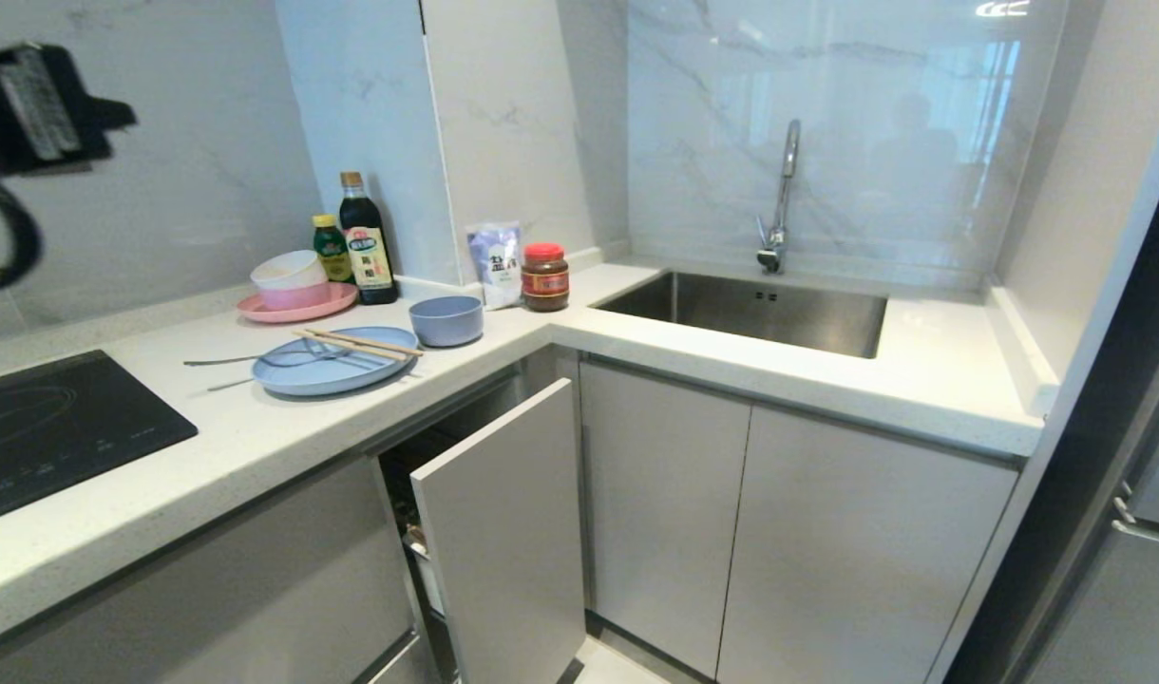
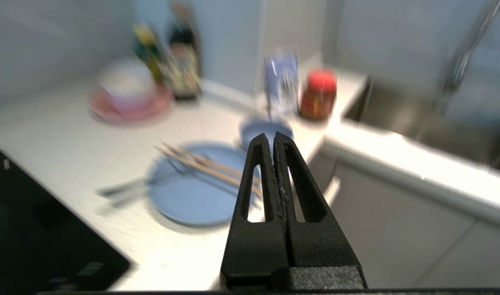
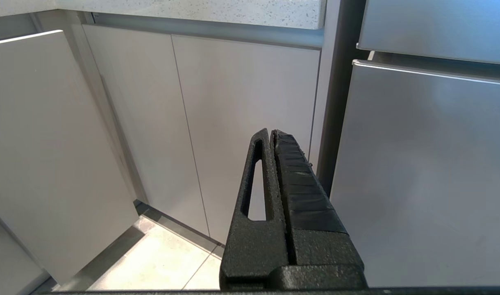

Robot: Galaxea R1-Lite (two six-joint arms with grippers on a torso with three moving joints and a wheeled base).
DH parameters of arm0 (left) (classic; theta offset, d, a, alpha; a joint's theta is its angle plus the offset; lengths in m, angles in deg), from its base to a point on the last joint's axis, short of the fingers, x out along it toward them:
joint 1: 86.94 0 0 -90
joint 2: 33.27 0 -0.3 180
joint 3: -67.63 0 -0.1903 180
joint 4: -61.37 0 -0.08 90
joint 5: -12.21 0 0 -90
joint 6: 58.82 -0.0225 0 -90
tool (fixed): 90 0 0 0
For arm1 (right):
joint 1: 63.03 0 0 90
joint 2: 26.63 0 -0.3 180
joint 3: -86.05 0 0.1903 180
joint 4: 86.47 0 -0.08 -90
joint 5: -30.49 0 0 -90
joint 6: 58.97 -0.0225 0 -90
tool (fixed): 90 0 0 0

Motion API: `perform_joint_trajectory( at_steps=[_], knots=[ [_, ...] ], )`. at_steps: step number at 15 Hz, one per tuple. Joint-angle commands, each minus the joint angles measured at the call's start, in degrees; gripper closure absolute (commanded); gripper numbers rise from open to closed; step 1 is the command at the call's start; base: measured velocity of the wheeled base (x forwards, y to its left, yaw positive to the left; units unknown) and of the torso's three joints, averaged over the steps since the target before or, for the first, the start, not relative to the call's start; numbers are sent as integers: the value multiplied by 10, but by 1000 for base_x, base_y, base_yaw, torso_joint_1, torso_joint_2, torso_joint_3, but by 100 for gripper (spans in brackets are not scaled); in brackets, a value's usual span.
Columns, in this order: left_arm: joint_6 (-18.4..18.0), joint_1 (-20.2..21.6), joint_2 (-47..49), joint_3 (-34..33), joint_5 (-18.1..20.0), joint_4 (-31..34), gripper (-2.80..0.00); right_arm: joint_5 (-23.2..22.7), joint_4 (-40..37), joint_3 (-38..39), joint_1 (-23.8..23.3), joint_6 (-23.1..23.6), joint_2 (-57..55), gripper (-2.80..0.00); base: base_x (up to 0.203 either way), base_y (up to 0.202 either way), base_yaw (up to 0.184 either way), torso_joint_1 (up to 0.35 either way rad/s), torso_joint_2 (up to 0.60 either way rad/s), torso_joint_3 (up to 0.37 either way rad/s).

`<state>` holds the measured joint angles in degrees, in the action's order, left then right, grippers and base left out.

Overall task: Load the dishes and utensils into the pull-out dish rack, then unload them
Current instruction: Open the cupboard

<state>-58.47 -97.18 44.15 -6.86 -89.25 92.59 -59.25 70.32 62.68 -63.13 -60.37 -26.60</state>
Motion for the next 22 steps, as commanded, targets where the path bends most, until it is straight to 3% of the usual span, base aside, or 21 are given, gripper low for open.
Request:
perform_joint_trajectory(
  at_steps=[1,5,9,22],
  knots=[
    [2,-56,118,-7,-38,-6,0,0,0,1,0,0,2,0,0,0,0,0,0,0],
    [5,-71,241,13,-59,5,0,0,0,1,0,0,2,0,0,0,0,0,0,0],
    [25,-68,323,85,-61,116,0,0,0,1,0,0,2,0,0,0,0,0,0,0],
    [26,-66,473,138,-58,122,0,0,0,1,0,0,2,0,0,0,0,0,0,0]
  ],
)
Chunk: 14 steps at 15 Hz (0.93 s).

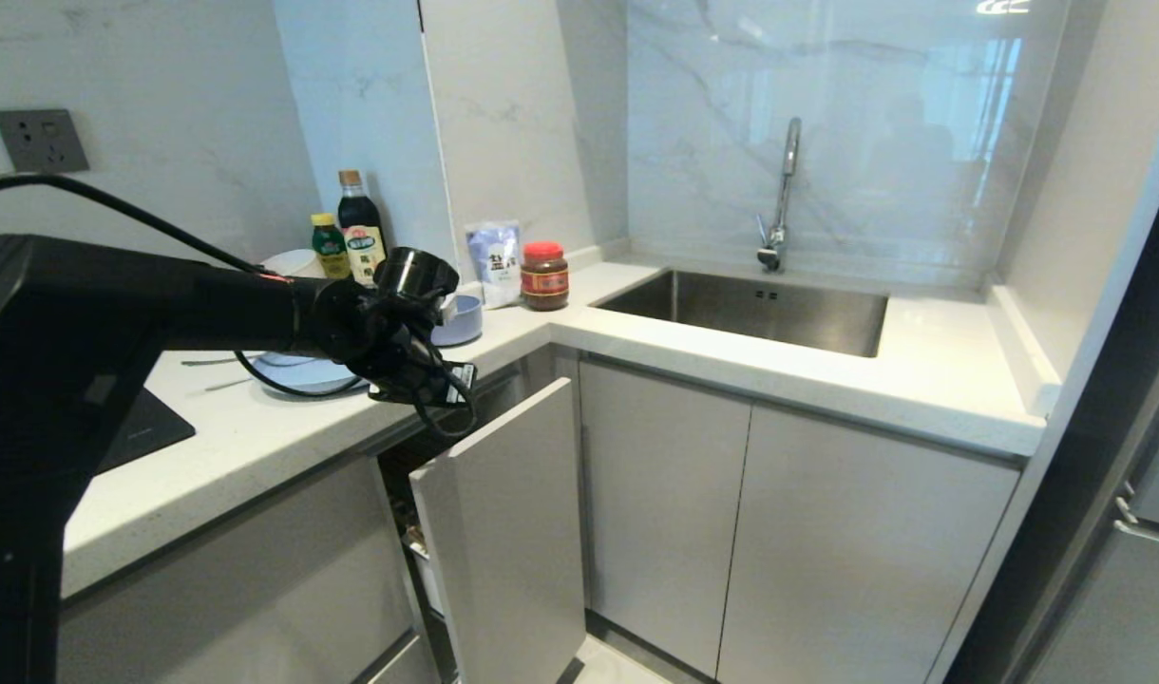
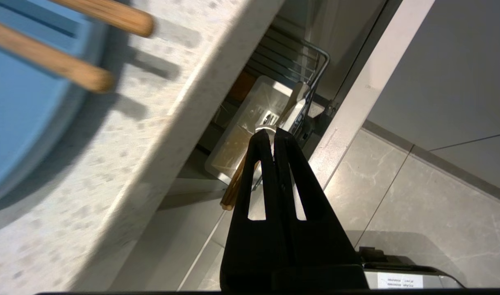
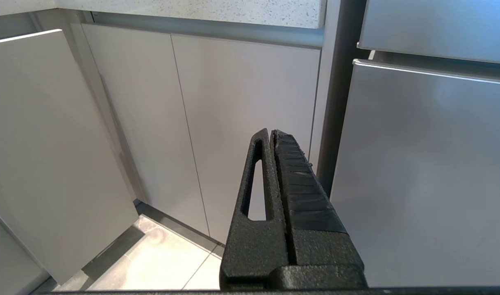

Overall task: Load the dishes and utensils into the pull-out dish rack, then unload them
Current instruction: Open the cupboard

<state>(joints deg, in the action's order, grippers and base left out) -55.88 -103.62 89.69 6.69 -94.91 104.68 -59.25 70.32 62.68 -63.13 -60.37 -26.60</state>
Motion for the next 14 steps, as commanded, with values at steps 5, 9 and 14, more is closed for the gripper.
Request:
perform_joint_trajectory(
  at_steps=[5,9,14],
  knots=[
    [2,-4,48,12,-3,1,0,0,0,1,0,0,2,0,0,0,0,0,0,0],
    [3,-8,63,13,-5,1,0,0,0,1,0,0,2,0,0,0,0,0,0,0],
    [3,-10,77,16,-3,1,0,0,0,1,0,0,2,0,0,0,0,0,0,0]
  ],
)
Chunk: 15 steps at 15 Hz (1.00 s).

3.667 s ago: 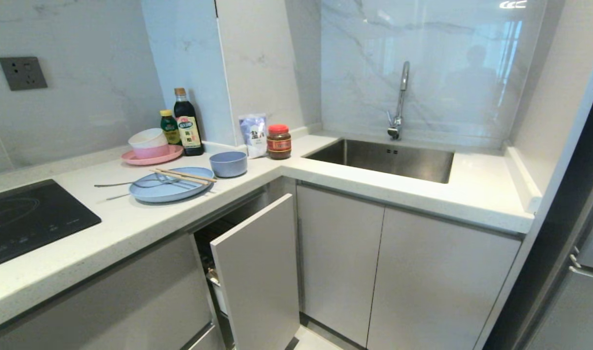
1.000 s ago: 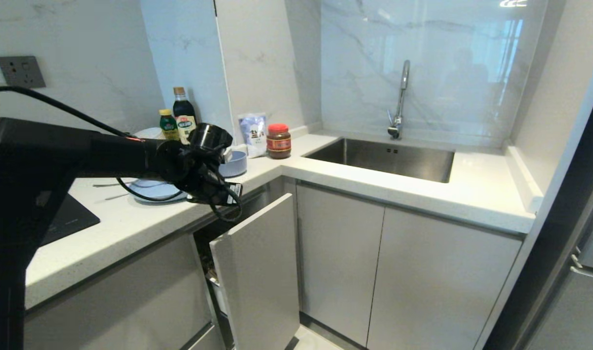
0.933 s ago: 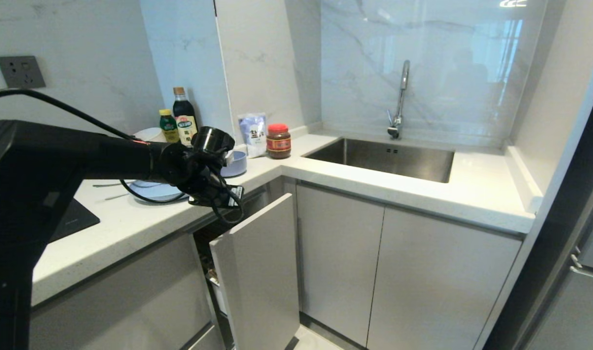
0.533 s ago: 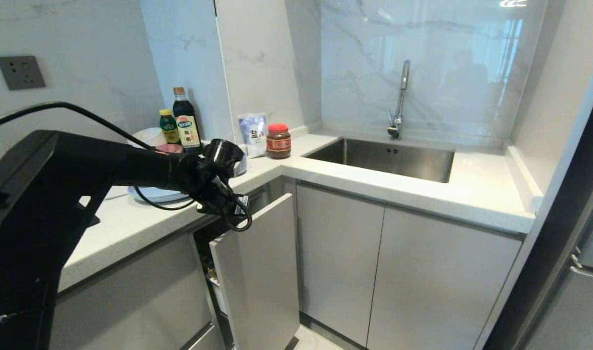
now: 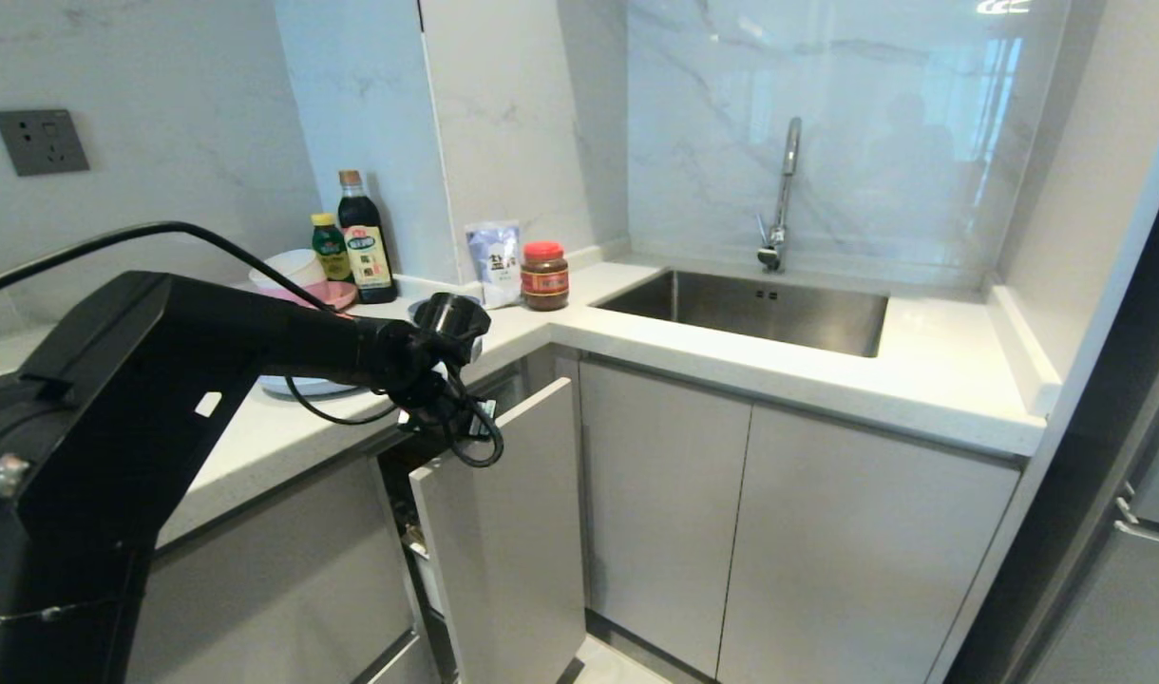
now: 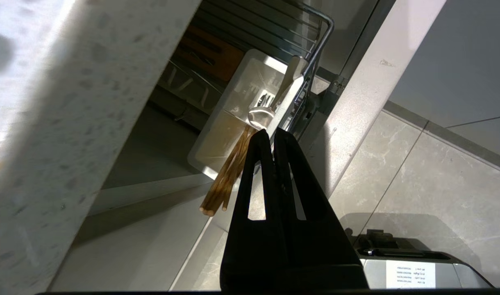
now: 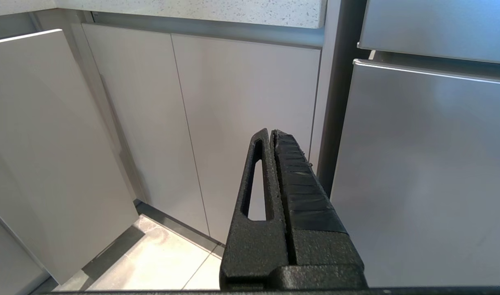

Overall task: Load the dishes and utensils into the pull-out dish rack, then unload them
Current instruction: Open the cupboard

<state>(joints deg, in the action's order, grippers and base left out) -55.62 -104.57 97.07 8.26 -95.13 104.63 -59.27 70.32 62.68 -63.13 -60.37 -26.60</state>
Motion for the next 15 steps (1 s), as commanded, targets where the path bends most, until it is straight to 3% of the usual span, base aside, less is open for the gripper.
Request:
perform_joint_trajectory(
  at_steps=[1,8,15],
  knots=[
    [0,-4,4,-1,-1,1,0,0,0,1,0,0,2,0,0,0,0,0,0,0],
    [29,-35,1,-4,3,20,0,0,0,1,0,0,2,0,0,0,0,0,0,0],
    [30,-59,-12,-29,46,23,0,0,0,1,0,0,2,0,0,0,0,0,0,0]
  ],
)
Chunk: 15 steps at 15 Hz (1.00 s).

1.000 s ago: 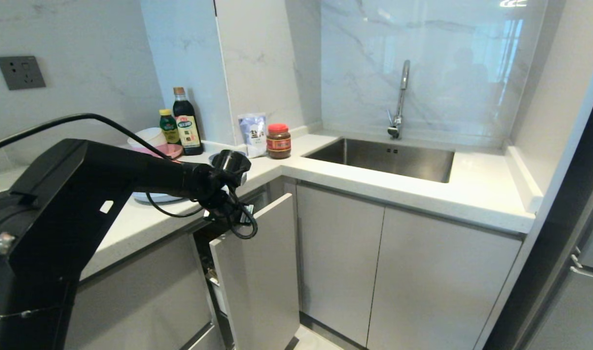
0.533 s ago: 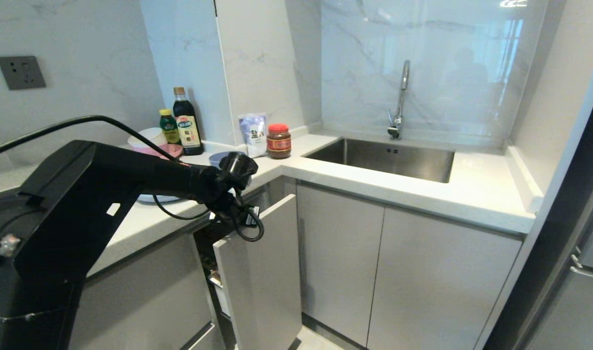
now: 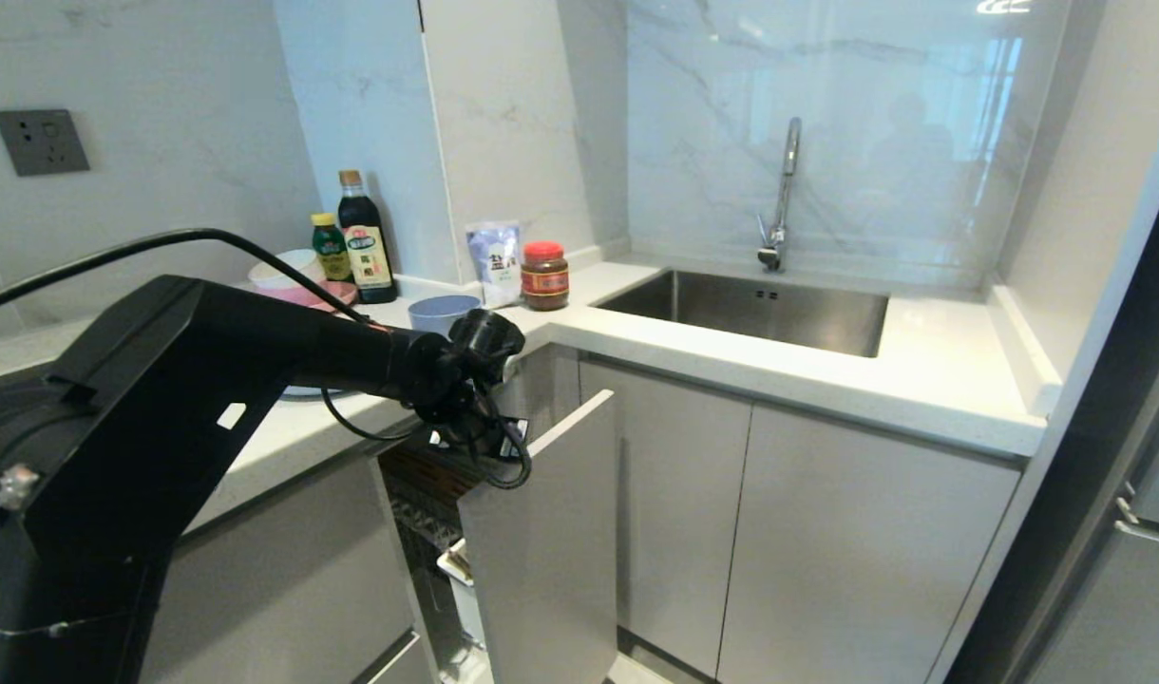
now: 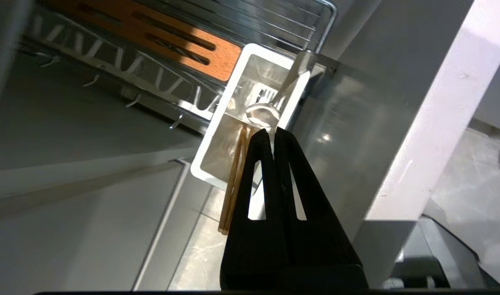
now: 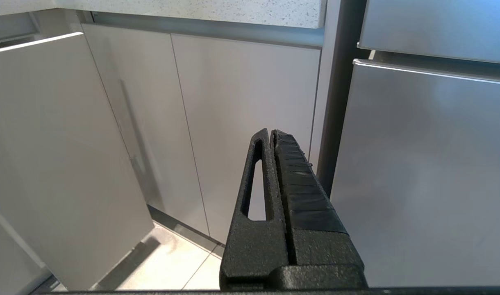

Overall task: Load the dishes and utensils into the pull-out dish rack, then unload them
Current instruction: Open the cupboard

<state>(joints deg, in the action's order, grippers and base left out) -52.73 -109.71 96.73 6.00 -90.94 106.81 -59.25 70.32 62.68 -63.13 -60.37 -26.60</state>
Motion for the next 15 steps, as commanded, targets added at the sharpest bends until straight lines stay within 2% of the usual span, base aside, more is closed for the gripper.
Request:
perform_joint_trajectory(
  at_steps=[1,7,9,11,15],
  knots=[
    [1,-12,-13,-12,15,1,0,0,0,1,0,0,2,0,0,0,0,0,0,0],
    [2,-31,-36,-42,94,0,0,0,0,1,0,0,2,0,0,0,0,0,0,0],
    [1,-36,-36,-49,101,-1,0,0,0,1,0,0,2,0,0,0,0,0,0,0],
    [2,-46,-37,-58,128,-1,0,0,0,1,0,0,2,0,0,0,0,0,0,0],
    [2,-67,-39,-75,136,-3,0,0,0,1,0,0,2,0,0,0,0,0,0,0]
  ],
)
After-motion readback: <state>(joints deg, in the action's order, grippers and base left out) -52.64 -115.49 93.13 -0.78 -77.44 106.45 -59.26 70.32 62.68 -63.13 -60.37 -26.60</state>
